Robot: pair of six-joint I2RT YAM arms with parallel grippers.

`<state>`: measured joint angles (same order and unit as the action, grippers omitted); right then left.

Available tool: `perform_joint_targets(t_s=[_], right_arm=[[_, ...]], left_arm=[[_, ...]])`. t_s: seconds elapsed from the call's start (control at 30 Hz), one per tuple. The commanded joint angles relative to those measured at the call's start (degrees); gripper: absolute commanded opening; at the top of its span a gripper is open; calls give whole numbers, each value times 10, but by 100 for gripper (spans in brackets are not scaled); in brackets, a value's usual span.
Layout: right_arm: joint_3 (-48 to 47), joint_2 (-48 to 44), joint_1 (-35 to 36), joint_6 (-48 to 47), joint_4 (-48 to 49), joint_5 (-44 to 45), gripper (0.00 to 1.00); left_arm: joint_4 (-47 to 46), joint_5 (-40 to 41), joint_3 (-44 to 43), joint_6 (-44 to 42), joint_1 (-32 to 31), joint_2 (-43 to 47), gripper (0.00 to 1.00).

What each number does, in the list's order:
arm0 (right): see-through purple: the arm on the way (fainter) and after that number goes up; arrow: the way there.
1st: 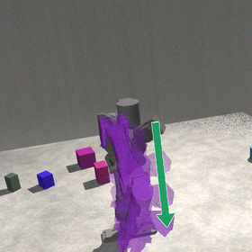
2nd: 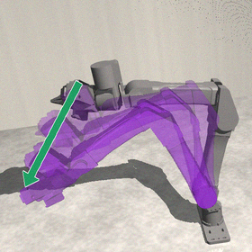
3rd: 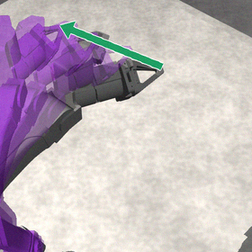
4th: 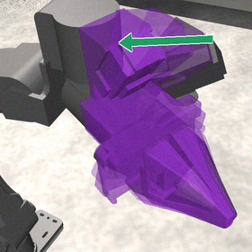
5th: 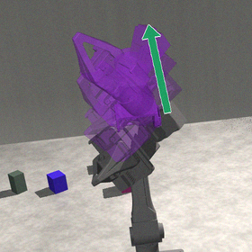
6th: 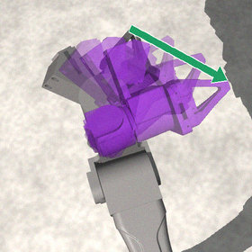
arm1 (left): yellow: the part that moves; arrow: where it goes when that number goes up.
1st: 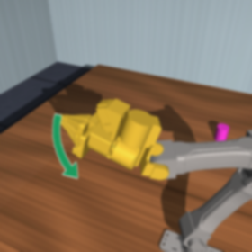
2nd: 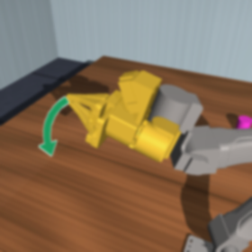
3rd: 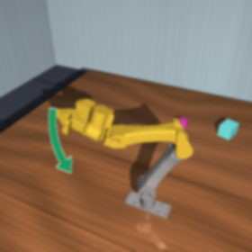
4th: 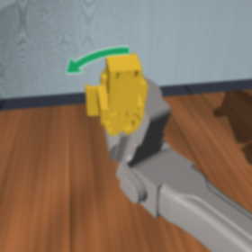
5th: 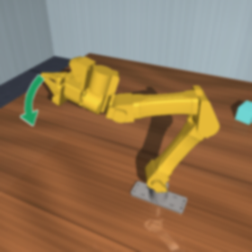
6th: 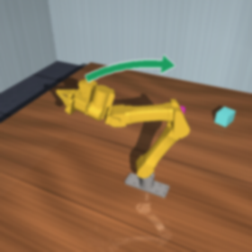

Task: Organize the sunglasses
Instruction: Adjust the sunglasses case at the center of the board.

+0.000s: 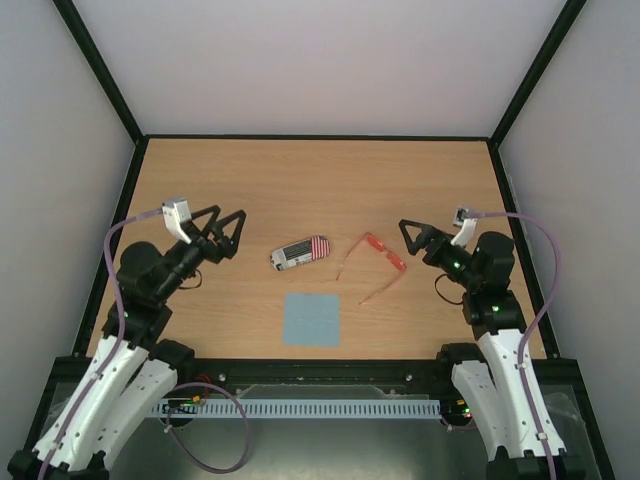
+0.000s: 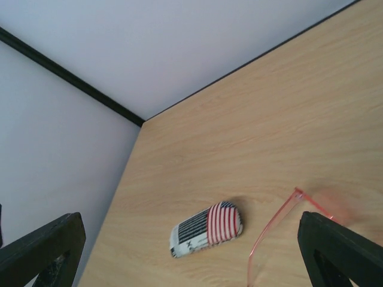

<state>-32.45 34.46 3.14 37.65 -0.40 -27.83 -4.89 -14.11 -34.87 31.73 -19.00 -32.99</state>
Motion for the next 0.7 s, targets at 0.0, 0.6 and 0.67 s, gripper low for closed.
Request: perform_joint_targets(t_s=[0.0, 0.6, 0.67], right_arm=[[13, -25, 4, 44, -54, -55, 99], [-15, 111, 5, 35, -15, -74, 99], [-11, 111, 5, 31, -15, -54, 99]], left_arm=[[42, -89, 24, 82, -3, 38, 100], [140, 43, -105, -22, -96, -289, 100], [204, 166, -144, -41, -152, -334, 100]])
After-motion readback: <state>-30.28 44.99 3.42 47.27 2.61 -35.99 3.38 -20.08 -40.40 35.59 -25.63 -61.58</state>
